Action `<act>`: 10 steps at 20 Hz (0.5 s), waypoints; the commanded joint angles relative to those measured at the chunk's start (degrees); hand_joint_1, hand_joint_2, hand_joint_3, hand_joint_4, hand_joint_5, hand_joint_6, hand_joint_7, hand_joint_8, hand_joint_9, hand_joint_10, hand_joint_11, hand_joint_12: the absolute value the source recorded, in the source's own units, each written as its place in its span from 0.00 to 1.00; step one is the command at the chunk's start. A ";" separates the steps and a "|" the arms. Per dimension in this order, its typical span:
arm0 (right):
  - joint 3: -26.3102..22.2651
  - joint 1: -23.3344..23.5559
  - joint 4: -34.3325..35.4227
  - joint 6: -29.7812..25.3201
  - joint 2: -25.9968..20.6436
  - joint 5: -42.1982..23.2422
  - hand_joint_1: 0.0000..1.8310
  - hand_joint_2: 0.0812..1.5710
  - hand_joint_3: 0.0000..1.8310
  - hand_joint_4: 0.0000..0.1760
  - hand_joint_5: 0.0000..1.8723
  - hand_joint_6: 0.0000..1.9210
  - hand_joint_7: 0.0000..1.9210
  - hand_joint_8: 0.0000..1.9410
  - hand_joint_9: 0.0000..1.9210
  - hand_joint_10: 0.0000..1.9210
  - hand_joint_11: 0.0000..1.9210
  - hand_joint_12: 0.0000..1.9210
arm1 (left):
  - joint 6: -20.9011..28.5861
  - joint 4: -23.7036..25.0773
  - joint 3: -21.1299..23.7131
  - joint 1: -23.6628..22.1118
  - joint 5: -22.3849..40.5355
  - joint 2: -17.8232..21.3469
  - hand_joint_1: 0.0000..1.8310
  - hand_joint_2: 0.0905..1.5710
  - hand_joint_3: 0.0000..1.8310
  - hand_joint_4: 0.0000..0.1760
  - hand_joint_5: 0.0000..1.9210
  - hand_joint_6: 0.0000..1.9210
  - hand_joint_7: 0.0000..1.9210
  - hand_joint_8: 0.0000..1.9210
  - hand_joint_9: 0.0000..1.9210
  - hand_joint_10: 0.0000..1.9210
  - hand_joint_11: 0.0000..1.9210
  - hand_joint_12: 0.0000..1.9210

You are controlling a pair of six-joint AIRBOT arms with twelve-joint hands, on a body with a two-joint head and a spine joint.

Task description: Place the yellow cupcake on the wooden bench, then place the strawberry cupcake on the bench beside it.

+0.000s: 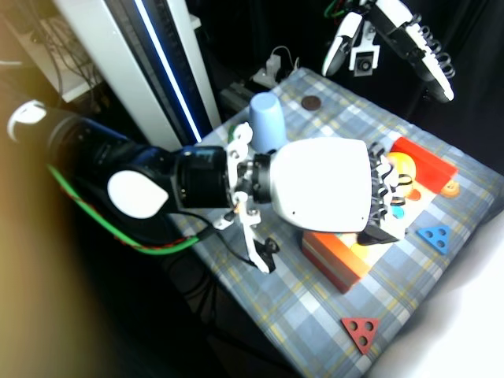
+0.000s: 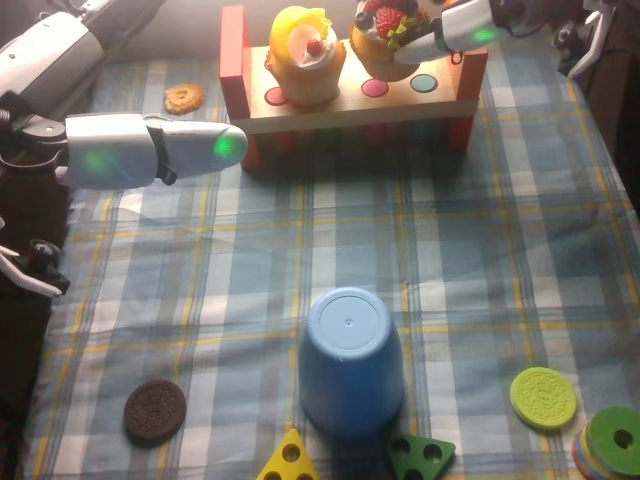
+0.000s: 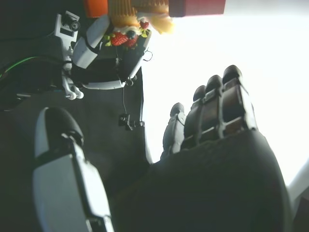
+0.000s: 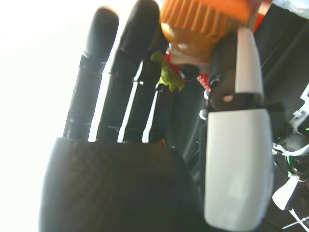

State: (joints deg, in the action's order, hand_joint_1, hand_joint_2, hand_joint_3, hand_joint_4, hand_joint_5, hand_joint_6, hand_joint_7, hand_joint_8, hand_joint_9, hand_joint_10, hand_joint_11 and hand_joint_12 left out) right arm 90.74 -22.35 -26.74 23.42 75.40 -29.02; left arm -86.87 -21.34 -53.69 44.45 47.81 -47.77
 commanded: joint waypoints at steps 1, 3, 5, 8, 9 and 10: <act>-0.40 0.78 1.31 -0.01 0.06 -6.03 0.68 0.65 0.00 0.00 0.60 0.34 0.58 0.44 0.44 0.69 0.37 0.93 | 0.72 1.00 -0.29 -0.70 6.37 -0.26 0.43 0.47 0.00 1.00 0.00 0.00 0.00 0.00 0.00 0.00 0.00 0.00; -0.88 0.46 1.11 -0.01 0.01 -6.03 0.59 0.61 0.00 0.00 0.47 0.19 0.49 0.04 0.34 0.14 0.05 0.60 | 0.92 1.00 -0.28 -0.67 6.44 -0.26 0.43 0.47 0.00 1.00 0.00 0.00 0.00 0.00 0.00 0.00 0.00 0.00; -1.35 -0.24 1.11 -0.05 -0.40 -6.03 0.57 0.60 0.00 0.00 0.46 0.08 0.47 0.01 0.34 0.08 0.02 0.62 | 1.12 1.00 -0.26 -0.63 6.50 -0.25 0.42 0.47 0.00 1.00 0.00 0.00 0.00 0.00 0.00 0.00 0.00 0.00; -1.92 -0.99 1.11 -0.23 -1.00 -6.03 0.53 0.58 0.00 0.21 0.38 0.00 0.37 0.00 0.33 0.05 0.00 0.75 | 1.47 0.99 -0.26 -0.57 6.62 -0.23 0.44 0.47 0.00 1.00 0.00 0.00 0.00 0.00 0.00 0.00 0.00 0.00; -2.02 -1.10 1.11 -0.31 -1.13 -6.03 0.53 0.58 0.00 0.21 0.38 0.00 0.37 0.00 0.33 0.05 0.00 0.75 | 1.59 0.99 -0.26 -0.55 6.70 -0.22 0.44 0.47 0.00 1.00 0.00 0.00 0.00 0.00 0.00 0.00 0.00 0.00; -2.10 -1.39 1.11 -0.50 -1.44 -6.03 0.54 0.57 0.00 0.14 0.38 0.00 0.36 0.00 0.33 0.04 0.02 0.72 | 1.75 0.99 -0.26 -0.52 6.79 -0.20 0.44 0.47 0.00 1.00 0.00 0.00 0.00 0.00 0.00 0.00 0.00 0.00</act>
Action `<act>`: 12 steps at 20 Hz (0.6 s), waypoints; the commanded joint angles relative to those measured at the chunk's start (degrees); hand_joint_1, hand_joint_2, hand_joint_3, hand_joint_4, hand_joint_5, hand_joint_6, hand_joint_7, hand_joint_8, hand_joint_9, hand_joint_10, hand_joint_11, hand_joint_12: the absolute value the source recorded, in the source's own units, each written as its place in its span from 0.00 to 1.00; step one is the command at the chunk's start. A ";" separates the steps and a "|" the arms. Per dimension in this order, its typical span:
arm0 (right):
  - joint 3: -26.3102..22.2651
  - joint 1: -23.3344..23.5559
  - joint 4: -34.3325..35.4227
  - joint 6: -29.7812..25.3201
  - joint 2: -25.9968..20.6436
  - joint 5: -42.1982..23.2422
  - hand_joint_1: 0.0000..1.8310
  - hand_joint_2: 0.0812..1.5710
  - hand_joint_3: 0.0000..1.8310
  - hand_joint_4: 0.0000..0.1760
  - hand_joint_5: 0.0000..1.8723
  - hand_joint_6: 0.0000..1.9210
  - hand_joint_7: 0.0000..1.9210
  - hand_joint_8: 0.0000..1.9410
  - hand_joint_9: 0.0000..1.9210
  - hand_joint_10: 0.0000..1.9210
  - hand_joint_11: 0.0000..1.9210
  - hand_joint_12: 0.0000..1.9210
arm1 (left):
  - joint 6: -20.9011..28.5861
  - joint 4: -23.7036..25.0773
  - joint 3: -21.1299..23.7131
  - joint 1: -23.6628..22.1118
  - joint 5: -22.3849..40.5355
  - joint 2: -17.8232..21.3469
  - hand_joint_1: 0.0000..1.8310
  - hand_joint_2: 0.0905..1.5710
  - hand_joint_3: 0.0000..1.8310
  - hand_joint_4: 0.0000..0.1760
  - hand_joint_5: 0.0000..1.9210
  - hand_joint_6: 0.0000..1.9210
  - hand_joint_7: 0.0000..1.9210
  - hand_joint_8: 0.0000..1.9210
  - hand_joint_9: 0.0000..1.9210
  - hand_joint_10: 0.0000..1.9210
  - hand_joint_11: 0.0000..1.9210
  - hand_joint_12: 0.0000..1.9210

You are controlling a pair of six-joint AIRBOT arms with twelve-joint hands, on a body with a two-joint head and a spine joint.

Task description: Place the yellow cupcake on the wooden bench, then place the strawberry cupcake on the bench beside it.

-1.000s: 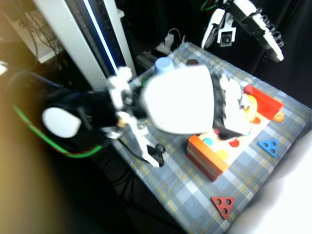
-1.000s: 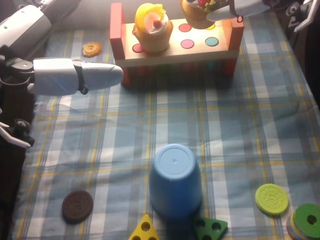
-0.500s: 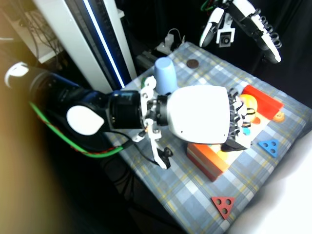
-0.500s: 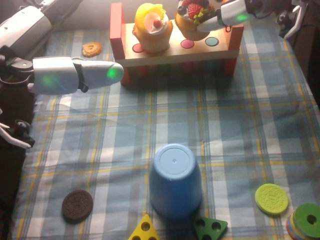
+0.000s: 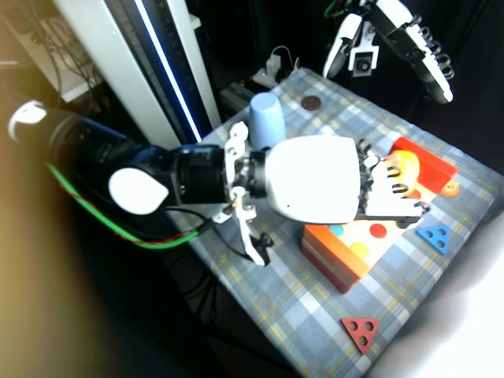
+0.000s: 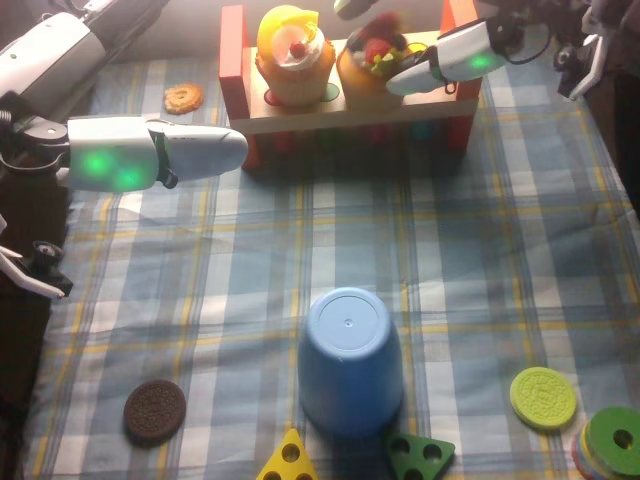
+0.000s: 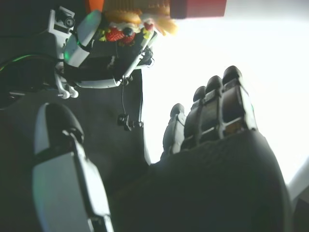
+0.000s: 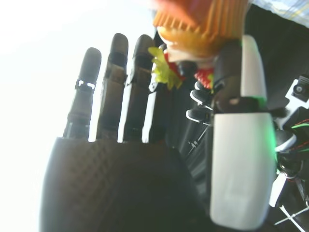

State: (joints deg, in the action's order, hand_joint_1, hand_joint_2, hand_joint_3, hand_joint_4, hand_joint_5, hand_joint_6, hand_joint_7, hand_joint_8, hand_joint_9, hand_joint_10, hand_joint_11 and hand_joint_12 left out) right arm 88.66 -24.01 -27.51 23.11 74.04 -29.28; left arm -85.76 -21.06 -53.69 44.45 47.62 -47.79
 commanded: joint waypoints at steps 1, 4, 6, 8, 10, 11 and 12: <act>-0.03 0.13 1.87 -0.25 -0.20 -5.76 0.54 0.57 0.00 0.14 0.38 0.00 0.36 0.00 0.33 0.04 0.02 0.72 | 0.68 0.71 -0.26 -0.52 7.00 -0.17 0.44 0.47 0.00 1.00 0.00 0.00 0.00 0.00 0.00 0.00 0.00 0.00; -0.02 -0.25 1.94 -0.46 -0.55 -5.66 0.54 0.55 0.00 0.05 0.38 0.00 0.35 0.00 0.33 0.03 0.04 0.68 | 0.75 0.71 -0.23 -0.51 7.10 -0.17 0.42 0.47 0.00 1.00 0.00 0.00 0.00 0.00 0.00 0.00 0.00 0.00; -0.22 -0.25 2.14 -0.46 -0.63 -5.86 0.42 0.55 0.00 0.33 0.23 0.00 0.21 0.00 0.31 0.02 0.03 0.70 | 0.91 0.60 -0.23 -0.45 7.57 -0.15 0.41 0.46 0.00 1.00 0.00 0.00 0.00 0.00 0.00 0.00 0.00 0.00; -1.81 -0.24 2.17 -0.46 -2.33 -7.84 0.36 0.54 0.00 0.62 0.11 0.00 0.11 0.00 0.18 0.01 0.01 0.55 | 1.86 0.58 -0.24 -0.43 9.05 0.10 0.43 0.46 0.00 1.00 0.00 0.00 0.00 0.00 0.00 0.00 0.00 0.00; -4.46 -0.20 5.76 1.94 -6.41 -11.48 0.30 0.51 0.00 0.97 0.00 0.00 0.01 0.00 0.01 0.00 0.00 0.29 | 4.02 0.88 -0.29 -0.18 11.27 0.86 0.42 0.46 0.00 1.00 0.00 0.00 0.00 0.00 0.00 0.00 0.00 0.00; -5.74 -0.32 7.96 3.84 -8.56 -13.34 0.29 0.51 0.00 1.00 0.00 0.00 0.00 0.00 0.00 0.00 0.00 0.14 | 5.05 1.17 -0.28 0.03 12.42 1.29 0.43 0.45 0.00 1.00 0.00 0.00 0.00 0.00 0.00 0.00 0.02 0.01; -7.19 -1.31 10.01 5.29 -10.47 -15.65 0.29 0.51 0.00 1.00 0.00 0.00 0.00 0.00 0.00 0.00 0.00 0.14 | 6.50 1.53 -0.18 0.44 13.77 1.84 0.43 0.45 0.00 1.00 0.00 0.00 0.00 0.00 0.00 0.00 0.02 0.01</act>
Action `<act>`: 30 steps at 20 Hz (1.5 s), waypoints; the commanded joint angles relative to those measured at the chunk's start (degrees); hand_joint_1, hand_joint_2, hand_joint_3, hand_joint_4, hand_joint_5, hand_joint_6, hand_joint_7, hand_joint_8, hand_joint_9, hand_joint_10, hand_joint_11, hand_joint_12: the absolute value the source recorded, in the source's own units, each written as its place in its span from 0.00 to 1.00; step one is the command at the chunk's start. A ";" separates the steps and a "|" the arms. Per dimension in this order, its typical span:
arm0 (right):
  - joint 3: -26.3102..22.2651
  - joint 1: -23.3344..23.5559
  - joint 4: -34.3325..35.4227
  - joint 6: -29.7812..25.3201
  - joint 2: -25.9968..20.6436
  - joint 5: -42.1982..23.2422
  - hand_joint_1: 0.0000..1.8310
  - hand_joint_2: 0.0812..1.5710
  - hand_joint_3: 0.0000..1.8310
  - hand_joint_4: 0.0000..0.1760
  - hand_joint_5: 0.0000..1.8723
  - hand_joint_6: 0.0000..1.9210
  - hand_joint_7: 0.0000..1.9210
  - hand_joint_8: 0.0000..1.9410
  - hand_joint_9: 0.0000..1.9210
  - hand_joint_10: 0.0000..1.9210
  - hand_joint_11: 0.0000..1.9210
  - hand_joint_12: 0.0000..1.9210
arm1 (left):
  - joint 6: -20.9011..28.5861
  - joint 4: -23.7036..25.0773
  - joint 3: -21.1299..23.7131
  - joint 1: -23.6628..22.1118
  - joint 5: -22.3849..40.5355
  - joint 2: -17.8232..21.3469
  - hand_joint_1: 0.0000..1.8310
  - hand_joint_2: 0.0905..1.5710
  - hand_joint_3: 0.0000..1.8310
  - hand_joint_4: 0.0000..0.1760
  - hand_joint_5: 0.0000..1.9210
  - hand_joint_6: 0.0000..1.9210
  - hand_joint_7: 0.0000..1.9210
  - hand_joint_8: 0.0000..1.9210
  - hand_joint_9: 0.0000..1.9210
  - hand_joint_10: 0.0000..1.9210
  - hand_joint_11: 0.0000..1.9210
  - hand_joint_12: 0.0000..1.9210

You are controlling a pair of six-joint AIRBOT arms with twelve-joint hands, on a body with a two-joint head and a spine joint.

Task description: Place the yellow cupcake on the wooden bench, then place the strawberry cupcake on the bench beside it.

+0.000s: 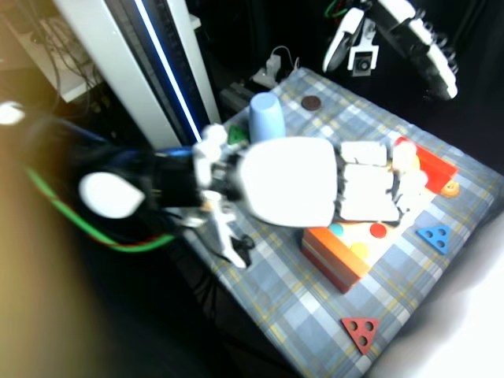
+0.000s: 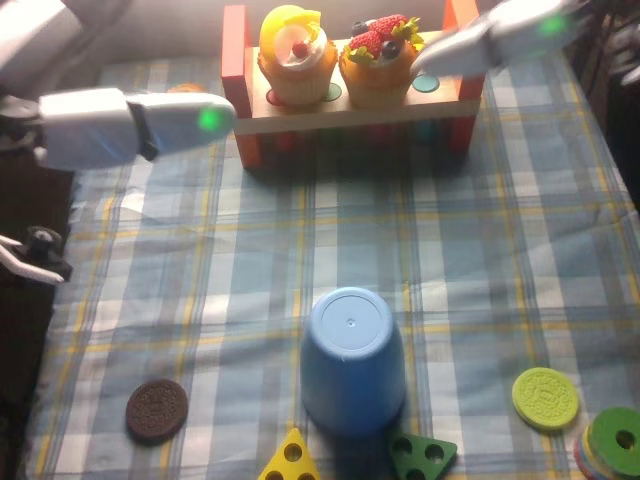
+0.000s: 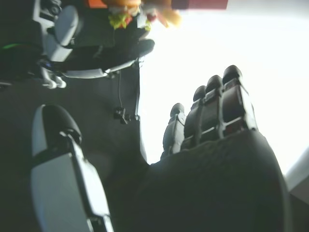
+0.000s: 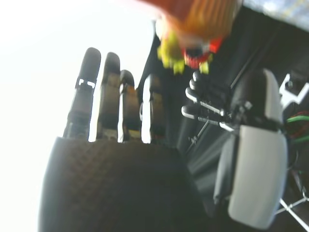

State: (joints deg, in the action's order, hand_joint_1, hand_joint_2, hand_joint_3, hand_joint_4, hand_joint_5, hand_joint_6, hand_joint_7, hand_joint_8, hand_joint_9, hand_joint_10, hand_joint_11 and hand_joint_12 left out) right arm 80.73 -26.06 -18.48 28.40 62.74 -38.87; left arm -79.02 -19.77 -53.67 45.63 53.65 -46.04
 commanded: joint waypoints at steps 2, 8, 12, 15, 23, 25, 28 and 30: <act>-2.70 -3.02 5.46 0.04 -3.26 -13.64 0.42 0.51 0.00 1.00 0.00 0.00 0.00 0.00 0.00 0.00 0.00 0.00 | 4.77 1.00 0.64 1.59 12.70 1.81 0.42 0.45 0.00 0.90 0.00 0.00 0.00 0.00 0.00 0.00 0.00 0.00; -12.53 -21.81 16.96 1.60 -8.80 -36.56 0.51 0.52 0.00 0.87 0.00 0.00 0.00 0.00 0.00 0.00 0.00 0.00 | 19.99 2.19 2.34 13.08 27.16 3.32 0.41 0.46 0.00 0.76 0.00 0.00 0.00 0.00 0.00 0.00 0.00 0.00; -18.13 -32.79 22.88 1.62 -9.14 -48.77 0.44 0.53 0.00 0.74 0.01 0.00 0.00 0.00 0.00 0.00 0.00 0.00 | 25.66 2.04 4.60 19.59 35.85 2.79 0.41 0.48 0.00 1.00 0.00 0.00 0.00 0.00 0.00 0.00 0.00 0.00; -19.82 -37.74 24.59 1.34 -8.62 -52.24 0.43 0.55 0.00 0.56 0.05 0.01 0.01 0.00 0.00 0.00 0.00 0.00 | 29.77 1.23 5.36 23.88 41.45 1.01 0.35 0.50 0.01 1.00 0.00 0.00 0.00 0.00 0.00 0.00 0.00 0.00; -22.29 -42.82 24.47 -1.49 -7.12 -55.73 0.38 0.59 0.00 0.37 0.16 0.00 0.15 0.01 0.11 0.01 0.08 0.04 | 35.45 -0.36 6.81 28.88 45.71 -1.38 0.33 0.56 0.02 1.00 0.00 0.00 0.00 0.00 0.00 0.00 0.00 0.00; -21.85 -42.81 25.23 -1.49 -7.58 -56.73 0.38 0.59 0.00 0.34 0.16 0.00 0.16 0.00 0.14 0.00 0.11 0.04 | 35.90 -0.58 6.48 28.66 45.72 -1.32 0.36 0.54 0.01 1.00 0.00 0.00 0.00 0.00 0.00 0.00 0.00 0.00; -21.81 -42.81 26.77 -1.48 -7.99 -60.88 0.33 0.62 0.00 0.11 0.16 0.00 0.19 0.00 0.18 0.00 0.16 0.05 | 36.89 -0.47 5.56 26.76 45.73 -1.43 0.31 0.62 0.01 0.95 0.00 0.00 0.01 0.00 0.00 0.00 0.00 0.00; -22.10 -42.70 28.18 -1.47 -8.64 -62.13 0.32 0.71 0.01 0.00 0.15 0.01 0.15 0.00 0.16 0.00 0.15 0.02 | 37.40 0.11 4.73 24.77 45.74 -1.63 0.22 0.70 0.01 0.86 0.00 0.00 0.01 0.00 0.03 0.01 0.04 0.02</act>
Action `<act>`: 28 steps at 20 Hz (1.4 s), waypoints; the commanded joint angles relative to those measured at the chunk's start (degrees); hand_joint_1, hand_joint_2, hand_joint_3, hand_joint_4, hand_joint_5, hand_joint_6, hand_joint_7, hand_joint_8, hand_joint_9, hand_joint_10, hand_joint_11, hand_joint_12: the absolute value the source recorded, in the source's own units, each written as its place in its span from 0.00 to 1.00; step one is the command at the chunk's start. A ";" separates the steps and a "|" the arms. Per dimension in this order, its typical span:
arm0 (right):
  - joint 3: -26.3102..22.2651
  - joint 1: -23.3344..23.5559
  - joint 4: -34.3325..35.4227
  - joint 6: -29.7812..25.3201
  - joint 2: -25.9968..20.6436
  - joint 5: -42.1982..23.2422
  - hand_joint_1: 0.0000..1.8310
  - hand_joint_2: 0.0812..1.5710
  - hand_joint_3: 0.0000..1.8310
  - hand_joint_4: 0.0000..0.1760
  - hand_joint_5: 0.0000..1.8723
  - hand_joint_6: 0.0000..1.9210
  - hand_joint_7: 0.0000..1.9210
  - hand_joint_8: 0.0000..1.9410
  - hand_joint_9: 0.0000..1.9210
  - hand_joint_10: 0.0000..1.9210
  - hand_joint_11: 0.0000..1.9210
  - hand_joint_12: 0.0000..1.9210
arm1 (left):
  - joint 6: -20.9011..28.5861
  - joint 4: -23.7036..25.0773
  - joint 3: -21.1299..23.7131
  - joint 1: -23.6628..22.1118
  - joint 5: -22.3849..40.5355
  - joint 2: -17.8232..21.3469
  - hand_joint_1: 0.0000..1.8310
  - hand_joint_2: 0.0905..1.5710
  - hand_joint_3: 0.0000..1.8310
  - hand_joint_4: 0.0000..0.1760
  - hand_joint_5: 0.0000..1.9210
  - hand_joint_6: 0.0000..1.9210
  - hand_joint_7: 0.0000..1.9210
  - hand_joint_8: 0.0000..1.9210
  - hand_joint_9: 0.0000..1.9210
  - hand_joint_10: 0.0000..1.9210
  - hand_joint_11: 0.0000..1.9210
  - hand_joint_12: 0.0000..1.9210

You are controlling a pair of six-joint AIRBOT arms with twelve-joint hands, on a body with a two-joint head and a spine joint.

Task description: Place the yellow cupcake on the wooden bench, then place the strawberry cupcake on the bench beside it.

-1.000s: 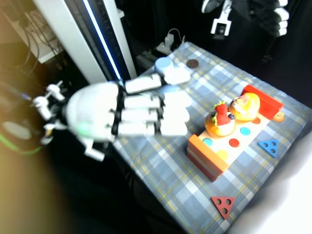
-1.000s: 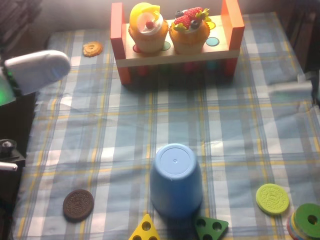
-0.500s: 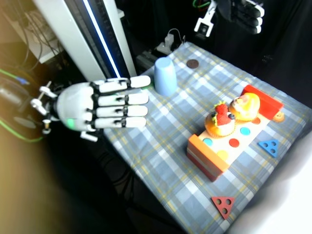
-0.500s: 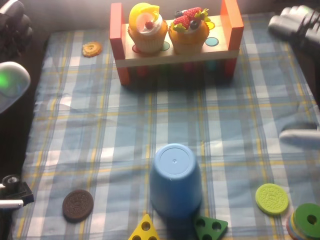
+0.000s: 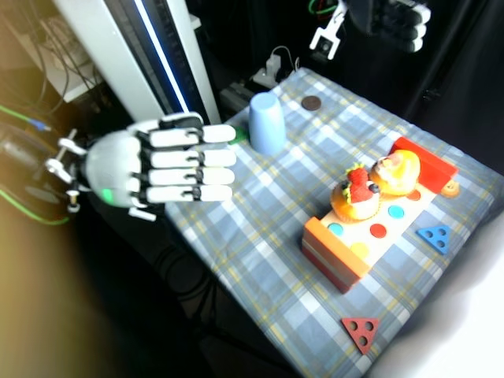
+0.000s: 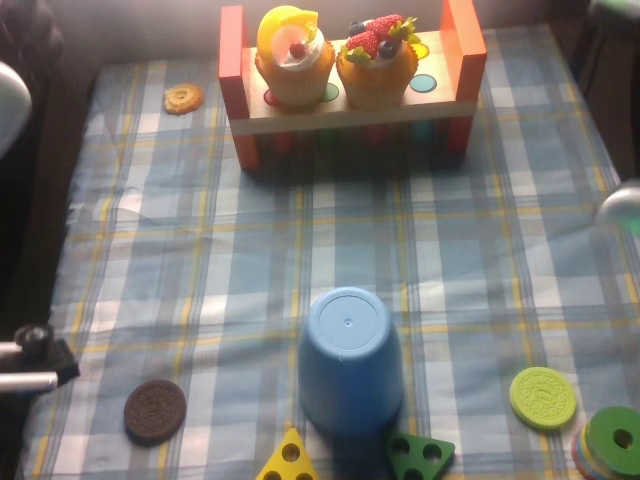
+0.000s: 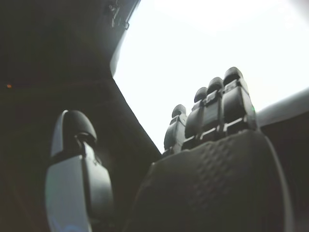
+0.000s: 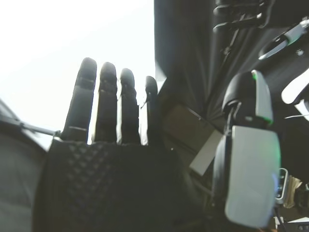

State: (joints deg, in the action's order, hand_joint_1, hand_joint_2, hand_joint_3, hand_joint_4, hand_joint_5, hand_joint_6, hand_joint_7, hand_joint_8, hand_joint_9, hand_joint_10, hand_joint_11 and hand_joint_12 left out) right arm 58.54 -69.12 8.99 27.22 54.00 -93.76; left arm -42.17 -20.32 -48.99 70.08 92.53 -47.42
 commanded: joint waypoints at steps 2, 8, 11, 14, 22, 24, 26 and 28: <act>0.13 1.76 0.31 -0.27 -0.44 -7.27 0.12 0.81 0.01 0.00 0.10 0.01 0.02 0.00 0.02 0.00 0.03 0.00 | 0.77 1.90 -0.85 -2.28 6.87 -0.22 0.08 0.79 0.01 0.14 0.00 0.00 0.03 0.00 0.04 0.00 0.05 0.03; 0.36 9.04 -6.69 2.31 -1.86 -7.31 0.18 0.78 0.00 0.34 0.09 0.00 0.06 0.00 0.05 0.00 0.00 0.19 | 0.63 9.57 -2.63 -10.95 6.89 2.03 0.00 0.85 0.00 0.02 0.06 0.01 0.02 0.00 0.03 0.00 0.02 0.01; -0.04 10.55 -6.82 1.83 -2.90 -7.34 0.05 0.84 0.00 0.04 0.22 0.02 0.10 0.00 0.07 0.00 0.00 0.23 | 0.69 9.95 -2.53 -12.96 6.90 2.60 0.13 0.88 0.00 0.06 0.25 0.00 0.25 0.02 0.22 0.02 0.00 0.39; -1.23 13.95 -7.42 0.16 -5.52 -7.38 0.05 0.84 0.00 0.03 0.23 0.02 0.10 0.00 0.07 0.00 0.00 0.23 | 1.05 11.15 -2.39 -14.79 6.91 3.23 0.13 0.88 0.00 0.19 0.44 0.06 0.46 0.02 0.48 0.08 0.20 0.72; -3.32 15.92 -3.29 -2.32 -5.45 -7.38 0.05 0.85 0.00 0.03 0.23 0.01 0.10 0.00 0.07 0.00 0.00 0.23 | 6.85 8.61 -1.92 -16.38 6.92 1.07 0.06 0.91 0.00 0.00 0.36 0.75 0.43 0.71 0.39 0.78 0.28 0.95; -3.29 15.92 -2.80 -3.60 -4.52 -7.39 0.05 0.85 0.00 0.03 0.23 0.01 0.11 0.00 0.07 0.00 0.00 0.23 | 7.86 8.04 -1.91 -16.38 6.92 0.38 0.05 0.95 0.01 0.00 0.31 0.73 0.41 0.79 0.43 0.88 0.37 0.99; -2.71 16.11 -2.24 -5.80 -2.57 -7.41 0.05 0.85 0.00 0.03 0.23 0.01 0.11 0.00 0.07 0.00 0.00 0.23 | 9.43 7.16 -2.16 -16.38 6.92 -0.93 0.04 0.88 0.00 0.47 0.31 0.77 0.37 0.78 0.35 0.87 0.27 1.00; -2.32 16.93 -2.23 -6.03 -1.86 -7.41 0.05 0.85 0.00 0.03 0.23 0.01 0.11 0.00 0.07 0.00 0.00 0.23 | 10.33 6.94 -2.80 -17.06 6.92 -1.99 0.07 0.84 0.00 0.00 0.28 0.88 0.37 0.81 0.33 0.90 0.23 1.00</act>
State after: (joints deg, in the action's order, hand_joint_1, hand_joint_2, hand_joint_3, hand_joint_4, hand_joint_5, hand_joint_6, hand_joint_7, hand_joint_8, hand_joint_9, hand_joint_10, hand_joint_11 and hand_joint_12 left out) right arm 56.01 -53.01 6.37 21.74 52.25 -94.91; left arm -32.86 -13.69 -51.64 53.63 93.43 -49.45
